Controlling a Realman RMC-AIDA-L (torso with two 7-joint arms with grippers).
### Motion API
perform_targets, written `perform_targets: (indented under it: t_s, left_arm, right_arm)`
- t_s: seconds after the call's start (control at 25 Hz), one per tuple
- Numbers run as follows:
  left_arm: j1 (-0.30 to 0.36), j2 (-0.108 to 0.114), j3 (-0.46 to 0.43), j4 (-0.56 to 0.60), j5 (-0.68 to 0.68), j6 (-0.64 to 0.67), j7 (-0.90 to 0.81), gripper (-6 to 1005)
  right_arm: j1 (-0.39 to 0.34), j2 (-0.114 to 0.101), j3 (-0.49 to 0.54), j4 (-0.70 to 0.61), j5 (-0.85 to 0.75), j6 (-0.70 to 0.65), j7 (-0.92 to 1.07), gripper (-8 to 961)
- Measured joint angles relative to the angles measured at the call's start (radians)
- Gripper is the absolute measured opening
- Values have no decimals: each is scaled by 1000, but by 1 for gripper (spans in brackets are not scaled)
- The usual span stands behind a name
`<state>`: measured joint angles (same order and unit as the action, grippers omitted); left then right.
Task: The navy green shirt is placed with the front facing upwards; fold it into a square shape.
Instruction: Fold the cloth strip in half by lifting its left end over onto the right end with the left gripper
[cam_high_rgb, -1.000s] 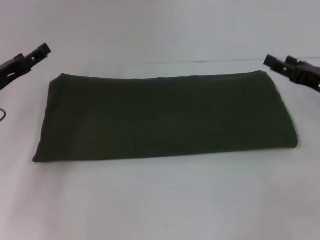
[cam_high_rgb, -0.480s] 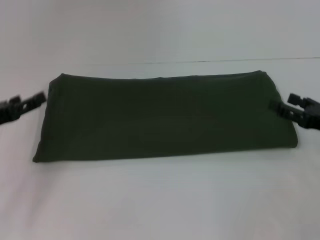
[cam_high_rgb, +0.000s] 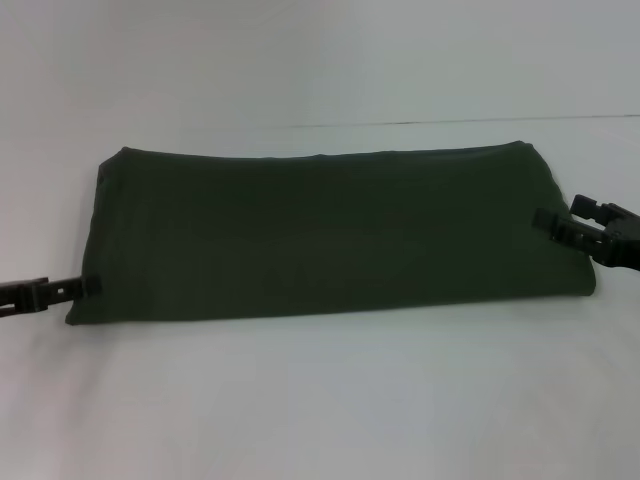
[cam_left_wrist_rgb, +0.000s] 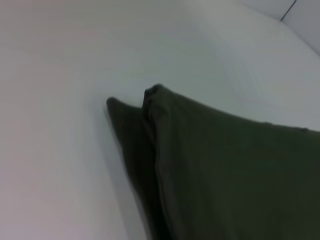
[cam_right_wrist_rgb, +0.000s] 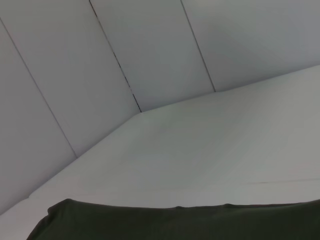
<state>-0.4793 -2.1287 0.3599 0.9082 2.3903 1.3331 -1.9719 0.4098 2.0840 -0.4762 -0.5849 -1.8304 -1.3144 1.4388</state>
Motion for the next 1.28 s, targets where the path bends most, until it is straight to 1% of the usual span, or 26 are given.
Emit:
perform_targets:
  t_s: [0.44,0.68,0.96,1.28]
  left_arm:
    - [-17,1,11,-33,83,-30,-38,937]
    - [-29,2,25,-56,93,-36,-41,897]
    - [-33,2,26,-57,94,-37,-45,851]
    - [-33,0,56,-57,95,-53,-48,798]
  right_arm:
    - [4,1,-1,3,0,5,0,873]
    - [9,1,-1,4,0,5,0,871]
    - [11,1,-1,4,0,8,4,870]
    - [5,1,-1,3,0,8,6,870]
